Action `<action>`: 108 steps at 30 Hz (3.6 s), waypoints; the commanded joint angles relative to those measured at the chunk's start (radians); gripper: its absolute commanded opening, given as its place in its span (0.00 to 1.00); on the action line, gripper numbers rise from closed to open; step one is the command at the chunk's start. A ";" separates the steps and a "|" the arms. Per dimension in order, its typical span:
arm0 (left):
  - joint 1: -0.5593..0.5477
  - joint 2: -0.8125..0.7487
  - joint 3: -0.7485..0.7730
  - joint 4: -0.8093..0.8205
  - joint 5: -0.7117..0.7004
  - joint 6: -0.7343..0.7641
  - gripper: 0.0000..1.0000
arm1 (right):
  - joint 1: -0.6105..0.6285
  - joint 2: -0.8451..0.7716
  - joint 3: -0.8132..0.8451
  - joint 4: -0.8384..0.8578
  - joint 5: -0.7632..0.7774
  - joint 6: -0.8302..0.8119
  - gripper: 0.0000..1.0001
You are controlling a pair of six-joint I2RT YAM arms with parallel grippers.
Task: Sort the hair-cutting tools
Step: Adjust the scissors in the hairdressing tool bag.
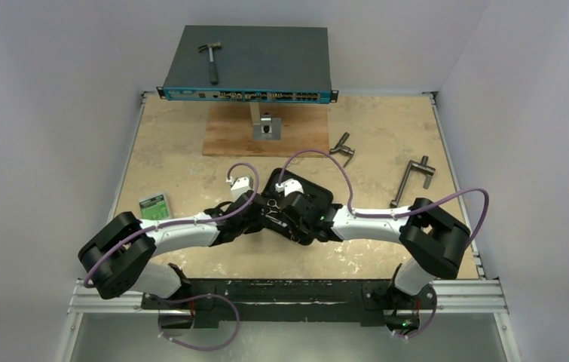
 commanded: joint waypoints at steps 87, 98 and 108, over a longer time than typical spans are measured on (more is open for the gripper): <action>0.243 -0.037 0.033 -0.120 0.177 0.118 0.00 | 0.199 -0.092 -0.025 0.098 0.097 -0.105 0.42; 0.243 -0.035 0.026 -0.112 0.184 0.115 0.00 | 0.199 -0.070 -0.009 0.103 0.088 -0.099 0.42; 0.243 -0.038 0.015 -0.104 0.187 0.110 0.00 | 0.199 -0.035 -0.014 0.112 0.062 -0.096 0.43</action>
